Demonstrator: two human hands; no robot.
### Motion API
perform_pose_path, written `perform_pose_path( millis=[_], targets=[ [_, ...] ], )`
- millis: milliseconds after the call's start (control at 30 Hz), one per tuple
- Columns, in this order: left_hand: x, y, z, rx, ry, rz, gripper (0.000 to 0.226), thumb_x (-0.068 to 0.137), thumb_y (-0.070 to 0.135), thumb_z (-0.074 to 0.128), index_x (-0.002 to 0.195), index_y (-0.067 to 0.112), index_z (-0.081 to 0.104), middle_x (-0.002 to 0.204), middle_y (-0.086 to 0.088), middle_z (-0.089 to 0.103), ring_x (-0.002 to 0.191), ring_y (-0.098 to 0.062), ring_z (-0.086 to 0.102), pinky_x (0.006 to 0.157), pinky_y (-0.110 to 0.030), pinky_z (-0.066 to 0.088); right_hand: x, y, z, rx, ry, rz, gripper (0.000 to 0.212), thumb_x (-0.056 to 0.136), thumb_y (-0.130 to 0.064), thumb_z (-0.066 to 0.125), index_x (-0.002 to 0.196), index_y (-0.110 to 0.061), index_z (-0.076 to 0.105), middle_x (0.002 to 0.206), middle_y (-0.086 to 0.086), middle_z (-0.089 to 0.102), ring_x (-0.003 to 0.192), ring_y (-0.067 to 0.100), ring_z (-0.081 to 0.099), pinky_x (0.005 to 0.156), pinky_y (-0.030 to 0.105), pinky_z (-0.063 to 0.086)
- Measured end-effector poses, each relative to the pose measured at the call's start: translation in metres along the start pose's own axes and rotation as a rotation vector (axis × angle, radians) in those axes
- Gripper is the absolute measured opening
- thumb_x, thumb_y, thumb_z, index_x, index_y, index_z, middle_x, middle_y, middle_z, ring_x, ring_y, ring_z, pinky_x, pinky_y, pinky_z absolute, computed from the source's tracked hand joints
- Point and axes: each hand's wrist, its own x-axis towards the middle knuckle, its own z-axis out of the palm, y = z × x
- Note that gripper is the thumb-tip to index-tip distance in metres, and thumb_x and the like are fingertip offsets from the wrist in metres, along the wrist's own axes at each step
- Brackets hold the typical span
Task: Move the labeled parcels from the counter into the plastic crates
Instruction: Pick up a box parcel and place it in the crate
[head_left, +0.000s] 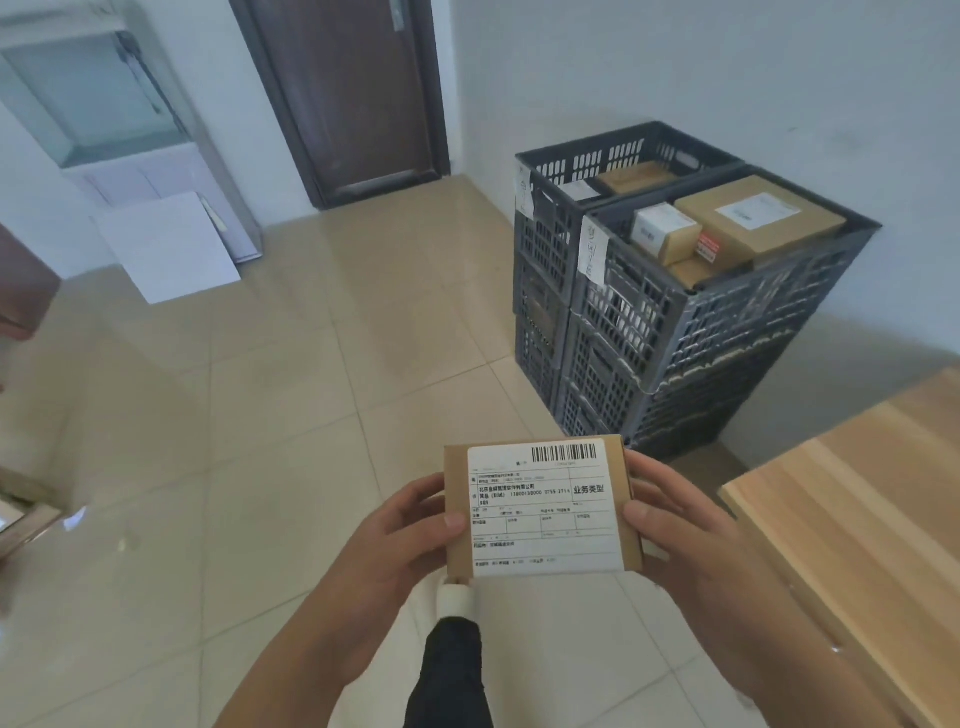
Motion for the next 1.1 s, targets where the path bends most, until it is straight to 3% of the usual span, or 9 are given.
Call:
perform_pose_path(
  millis=[67,233,400,500,600,800,900,1100],
  targets=[
    [0.035,0.011,-0.016,-0.003,-0.03,0.002,0.07,0.072,0.039,0.077,0.137,0.014,0.064,0.131,-0.008,0.072,0.12,-0.029,0.069,0.101,-0.042,0.049,0.033,-0.007,0.007,-0.008,0.025,0.005,0.047,0.08,-0.031,0.074,0.127,-0.036,0.073,0.13,0.001,0.073,0.118,0.023,0.07,0.089,0.042,0.053],
    [0.127,0.052,-0.057,-0.022,-0.087,0.017,0.074,0.068,0.039,0.077,0.136,0.014,0.064,0.129,-0.01,0.073,0.119,-0.031,0.069,0.099,-0.043,0.05,0.121,-0.034,0.027,-0.031,0.096,0.004,0.05,0.074,-0.025,0.086,0.123,-0.032,0.075,0.127,0.004,0.074,0.117,0.028,0.07,0.09,0.043,0.054],
    [0.219,0.1,-0.089,-0.016,-0.184,0.016,0.075,0.069,0.04,0.076,0.137,0.013,0.063,0.13,-0.01,0.072,0.119,-0.029,0.069,0.092,-0.034,0.052,0.202,-0.06,0.043,0.0,0.183,-0.014,0.047,0.076,-0.024,0.073,0.122,-0.029,0.075,0.127,0.008,0.073,0.118,0.032,0.07,0.091,0.046,0.055],
    [0.272,0.12,-0.098,0.013,-0.247,-0.015,0.074,0.071,0.04,0.075,0.138,0.012,0.062,0.131,-0.01,0.072,0.121,-0.029,0.068,0.096,-0.039,0.051,0.238,-0.068,0.044,0.008,0.228,-0.018,0.047,0.076,-0.023,0.074,0.123,-0.031,0.075,0.127,0.009,0.073,0.116,0.033,0.07,0.088,0.042,0.058],
    [0.317,0.133,-0.093,0.037,-0.323,-0.058,0.074,0.072,0.041,0.075,0.138,0.013,0.062,0.131,-0.01,0.072,0.121,-0.03,0.068,0.097,-0.041,0.05,0.259,-0.074,0.033,0.023,0.289,0.002,0.055,0.071,-0.016,0.084,0.122,-0.031,0.075,0.127,0.009,0.072,0.116,0.033,0.07,0.087,0.042,0.057],
    [0.407,0.151,-0.067,0.101,-0.384,-0.125,0.075,0.07,0.041,0.077,0.138,0.015,0.062,0.13,-0.009,0.072,0.121,-0.028,0.068,0.097,-0.04,0.05,0.32,-0.085,-0.006,0.055,0.358,0.03,0.046,0.078,-0.018,0.077,0.12,-0.037,0.075,0.125,0.004,0.074,0.115,0.029,0.071,0.09,0.043,0.054],
    [0.454,0.167,-0.05,0.155,-0.384,-0.117,0.075,0.069,0.041,0.077,0.138,0.017,0.062,0.13,-0.009,0.072,0.121,-0.028,0.068,0.096,-0.039,0.05,0.362,-0.095,-0.033,0.055,0.337,0.042,0.046,0.078,-0.024,0.067,0.12,-0.042,0.073,0.126,0.0,0.074,0.113,0.026,0.072,0.089,0.04,0.053],
    [0.551,0.221,-0.005,0.268,-0.41,-0.08,0.072,0.07,0.038,0.077,0.138,0.02,0.063,0.131,-0.009,0.072,0.122,-0.029,0.067,0.099,-0.043,0.05,0.443,-0.131,-0.097,0.109,0.294,0.034,0.056,0.069,-0.039,0.078,0.123,-0.048,0.068,0.124,-0.006,0.074,0.113,0.02,0.073,0.084,0.031,0.061]
  ],
)
